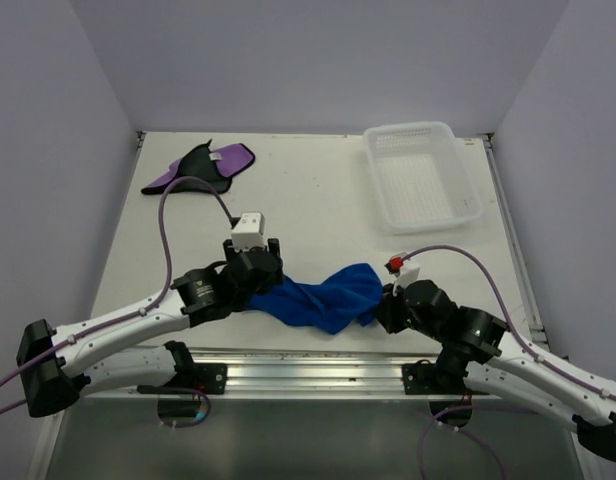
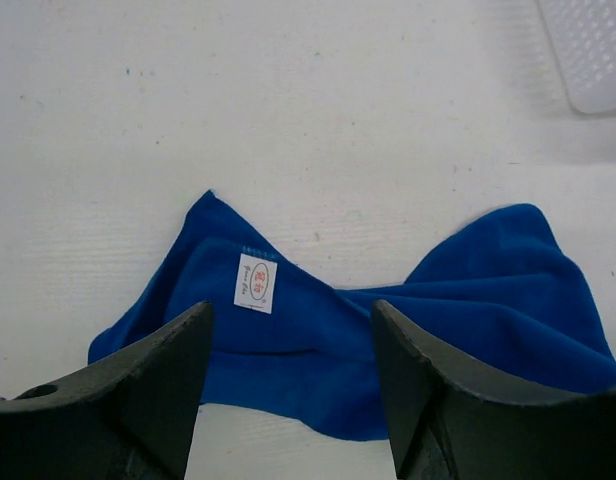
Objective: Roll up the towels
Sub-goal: Flatten the towel
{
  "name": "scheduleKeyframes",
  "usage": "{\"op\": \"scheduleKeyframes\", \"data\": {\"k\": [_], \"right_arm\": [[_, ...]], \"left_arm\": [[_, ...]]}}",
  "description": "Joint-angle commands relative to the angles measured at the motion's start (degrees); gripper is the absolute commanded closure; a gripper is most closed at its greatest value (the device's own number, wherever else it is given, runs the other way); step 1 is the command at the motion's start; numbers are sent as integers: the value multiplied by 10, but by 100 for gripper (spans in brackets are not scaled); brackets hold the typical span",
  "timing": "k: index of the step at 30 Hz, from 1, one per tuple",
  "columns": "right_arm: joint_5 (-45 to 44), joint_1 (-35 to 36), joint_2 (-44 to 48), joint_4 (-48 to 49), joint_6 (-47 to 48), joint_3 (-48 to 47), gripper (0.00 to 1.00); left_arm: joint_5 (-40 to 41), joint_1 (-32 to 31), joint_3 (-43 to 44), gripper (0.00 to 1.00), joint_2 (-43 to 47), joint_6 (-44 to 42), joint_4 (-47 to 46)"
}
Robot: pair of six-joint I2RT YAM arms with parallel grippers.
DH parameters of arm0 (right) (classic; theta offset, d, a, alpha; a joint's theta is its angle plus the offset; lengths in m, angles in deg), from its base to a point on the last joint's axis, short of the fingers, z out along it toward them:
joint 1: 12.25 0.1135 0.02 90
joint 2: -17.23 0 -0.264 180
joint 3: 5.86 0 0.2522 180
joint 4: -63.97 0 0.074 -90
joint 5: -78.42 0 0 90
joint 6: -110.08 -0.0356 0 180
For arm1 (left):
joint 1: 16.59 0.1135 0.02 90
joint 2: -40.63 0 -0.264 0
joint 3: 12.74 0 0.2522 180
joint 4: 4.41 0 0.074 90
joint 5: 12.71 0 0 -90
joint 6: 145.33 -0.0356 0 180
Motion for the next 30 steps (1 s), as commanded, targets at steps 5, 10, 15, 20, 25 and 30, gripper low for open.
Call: {"op": "scheduleKeyframes", "data": {"k": [5,10,15,20,25,30], "right_arm": [[-16,2,30,7,-32,18,100],[-15,2,25,10,-32,20,100],[-16,2,20,10,-31,19,100],[-18,2,28,10,-31,20,100],[-20,1,25,10,-31,20,100],[-20,2,29,10,-31,22,100]], "left_arm": [[-80,88,-38,37,-41,-22,-103],[-131,135,-35,37,-70,-52,-138],[-170,163,-49,37,-96,-53,-172],[-194,184,-57,41,-118,-45,-188],[-194,191,-57,43,-146,-46,-170],[-177,193,-66,43,-149,-52,-169]]}}
